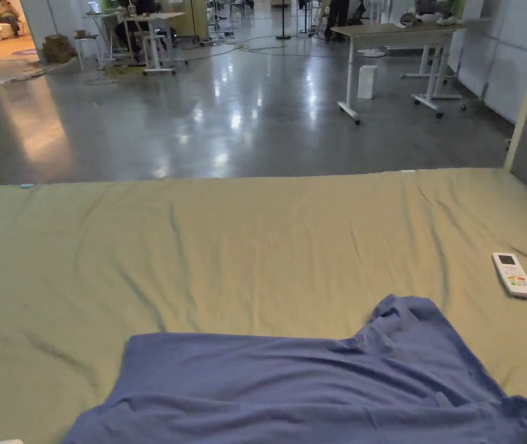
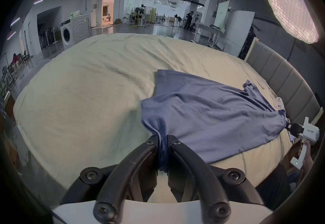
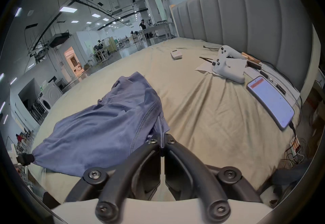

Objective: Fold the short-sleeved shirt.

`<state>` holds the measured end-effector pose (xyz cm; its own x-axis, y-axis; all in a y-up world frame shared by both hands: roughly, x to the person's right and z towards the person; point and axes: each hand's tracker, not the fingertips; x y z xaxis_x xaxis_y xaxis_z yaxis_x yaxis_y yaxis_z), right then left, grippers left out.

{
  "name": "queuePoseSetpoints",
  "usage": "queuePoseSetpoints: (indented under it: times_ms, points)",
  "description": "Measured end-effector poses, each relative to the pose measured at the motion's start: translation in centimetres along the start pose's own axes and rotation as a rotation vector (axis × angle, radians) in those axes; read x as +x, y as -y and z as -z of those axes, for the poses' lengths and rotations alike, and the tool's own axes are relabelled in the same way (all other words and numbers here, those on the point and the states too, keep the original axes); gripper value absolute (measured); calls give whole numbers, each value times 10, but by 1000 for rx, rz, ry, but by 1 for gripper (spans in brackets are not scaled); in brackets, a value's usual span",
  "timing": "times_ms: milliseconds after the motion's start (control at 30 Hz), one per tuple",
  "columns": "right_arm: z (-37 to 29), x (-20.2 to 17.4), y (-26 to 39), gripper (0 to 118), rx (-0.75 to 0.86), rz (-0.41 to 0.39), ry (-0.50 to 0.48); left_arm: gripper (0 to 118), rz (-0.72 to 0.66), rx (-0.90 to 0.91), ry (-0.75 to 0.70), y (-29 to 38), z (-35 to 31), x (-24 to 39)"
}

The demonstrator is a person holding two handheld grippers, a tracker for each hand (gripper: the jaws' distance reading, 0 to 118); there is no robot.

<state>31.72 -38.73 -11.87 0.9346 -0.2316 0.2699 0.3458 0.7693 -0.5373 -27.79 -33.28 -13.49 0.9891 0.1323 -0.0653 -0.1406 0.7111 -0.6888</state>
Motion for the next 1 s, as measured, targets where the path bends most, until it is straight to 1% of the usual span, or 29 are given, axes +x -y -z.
queuePoseSetpoints:
  times_ms: [33,100,200,300,333,433,533,667,767,800,833,900,933,1000]
  points:
    - [-9,1,4,3,5,-7,3,10,7,-2,2,9,4,-11]
    - [-23,3,9,3,10,-19,17,10,9,0,3,18,-8,-15]
    - [-38,12,14,3,21,-15,20,10,-6,-5,13,28,-18,-31]
    - [-39,14,17,3,10,-9,3,10,4,-30,25,35,-15,-34]
    - [-40,11,17,3,-2,-32,20,10,5,-33,26,38,-17,-33]
    - [-51,9,20,3,8,-52,25,10,13,-29,25,45,-27,-32]
    - [-59,9,18,3,9,-48,30,10,-30,-27,32,46,-32,-39]
    - [-65,9,21,3,11,-53,40,10,-33,-24,25,49,-34,-42]
    - [-53,7,26,3,-16,-81,52,11,-66,-51,40,51,-20,-46]
    - [-48,8,28,3,-31,-84,48,22,-70,-56,48,52,-15,-48]
    - [-41,9,30,12,-51,-80,34,38,-69,-64,42,56,-9,-49]
    - [-36,9,32,48,-67,-84,48,75,-39,-81,-5,58,-5,-46]
    - [-38,9,32,54,-59,-91,55,77,-24,-81,-15,57,-9,-44]
    - [-50,8,28,54,-10,-118,62,77,-11,-41,-2,53,-31,-33]
